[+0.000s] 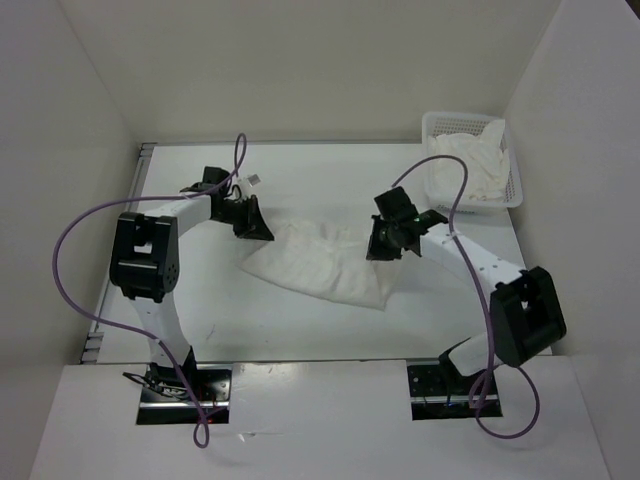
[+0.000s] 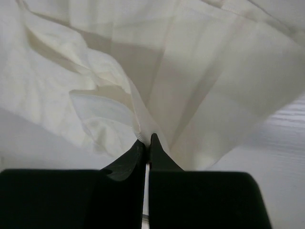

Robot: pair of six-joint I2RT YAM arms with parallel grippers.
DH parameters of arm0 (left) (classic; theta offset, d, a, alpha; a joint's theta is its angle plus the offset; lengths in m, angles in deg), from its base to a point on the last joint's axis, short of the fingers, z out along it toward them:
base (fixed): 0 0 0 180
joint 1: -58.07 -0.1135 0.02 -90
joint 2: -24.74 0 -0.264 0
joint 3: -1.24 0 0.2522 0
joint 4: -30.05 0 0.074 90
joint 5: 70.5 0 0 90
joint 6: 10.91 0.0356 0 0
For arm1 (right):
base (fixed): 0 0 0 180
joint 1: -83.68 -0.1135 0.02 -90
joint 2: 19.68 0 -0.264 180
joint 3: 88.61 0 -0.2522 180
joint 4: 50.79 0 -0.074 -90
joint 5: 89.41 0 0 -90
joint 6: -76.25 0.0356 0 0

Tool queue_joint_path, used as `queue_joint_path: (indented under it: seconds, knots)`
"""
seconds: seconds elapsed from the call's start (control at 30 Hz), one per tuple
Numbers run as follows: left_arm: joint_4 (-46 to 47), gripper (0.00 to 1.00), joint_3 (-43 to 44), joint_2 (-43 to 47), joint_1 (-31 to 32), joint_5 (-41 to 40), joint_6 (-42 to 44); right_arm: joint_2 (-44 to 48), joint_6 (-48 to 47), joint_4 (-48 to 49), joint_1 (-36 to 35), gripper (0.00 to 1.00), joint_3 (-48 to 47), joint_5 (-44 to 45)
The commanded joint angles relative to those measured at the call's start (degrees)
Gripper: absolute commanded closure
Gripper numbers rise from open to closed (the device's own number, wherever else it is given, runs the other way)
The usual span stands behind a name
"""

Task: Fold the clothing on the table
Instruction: Fold the skirt

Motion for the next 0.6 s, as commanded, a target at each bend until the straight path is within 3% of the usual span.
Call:
queue_joint_path:
  seconds: [0.0, 0.37, 0.57]
  knots:
    - [1.6, 1.00, -1.0, -0.2, -1.1, 2.3, -0.7, 4.4, -0.2, -1.2, 2.9, 1.00, -4.0, 2.9]
    - [2.7, 1.00, -6.1, 7.5, -7.3, -2.7, -4.1, -2.3, -2.0, -1.7, 9.7, 1.00, -5.9, 5.1]
    - [2.7, 1.00, -7.5, 9.8, -7.8, -0.7, -4.1, -4.9, -3.2, -0.6, 10.4, 1.00, -6.5, 4.1]
